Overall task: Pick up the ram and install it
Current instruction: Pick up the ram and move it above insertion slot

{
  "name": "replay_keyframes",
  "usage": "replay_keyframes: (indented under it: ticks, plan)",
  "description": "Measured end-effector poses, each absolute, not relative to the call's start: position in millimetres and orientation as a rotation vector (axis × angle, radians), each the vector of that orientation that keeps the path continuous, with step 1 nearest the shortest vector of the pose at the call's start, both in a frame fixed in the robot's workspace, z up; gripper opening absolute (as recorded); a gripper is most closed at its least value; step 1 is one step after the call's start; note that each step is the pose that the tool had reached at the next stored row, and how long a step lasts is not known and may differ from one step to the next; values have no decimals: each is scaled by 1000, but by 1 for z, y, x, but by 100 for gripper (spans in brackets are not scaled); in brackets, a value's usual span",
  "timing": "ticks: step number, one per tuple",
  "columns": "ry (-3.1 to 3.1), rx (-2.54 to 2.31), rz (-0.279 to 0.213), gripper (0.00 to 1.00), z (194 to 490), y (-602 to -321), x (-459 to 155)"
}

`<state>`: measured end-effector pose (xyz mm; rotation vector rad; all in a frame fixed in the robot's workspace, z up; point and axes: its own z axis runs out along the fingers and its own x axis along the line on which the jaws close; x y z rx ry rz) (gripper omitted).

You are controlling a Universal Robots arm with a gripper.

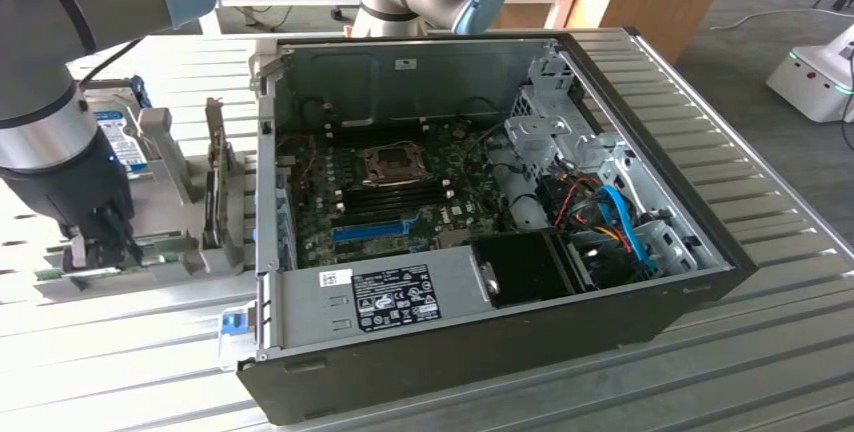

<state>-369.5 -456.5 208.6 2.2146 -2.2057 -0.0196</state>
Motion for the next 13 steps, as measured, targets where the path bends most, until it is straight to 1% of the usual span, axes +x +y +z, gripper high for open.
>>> replay_keyframes:
  ticks: [13]
  plan:
    - [-2205, 2214, -20, 12, 225, -457, -369]
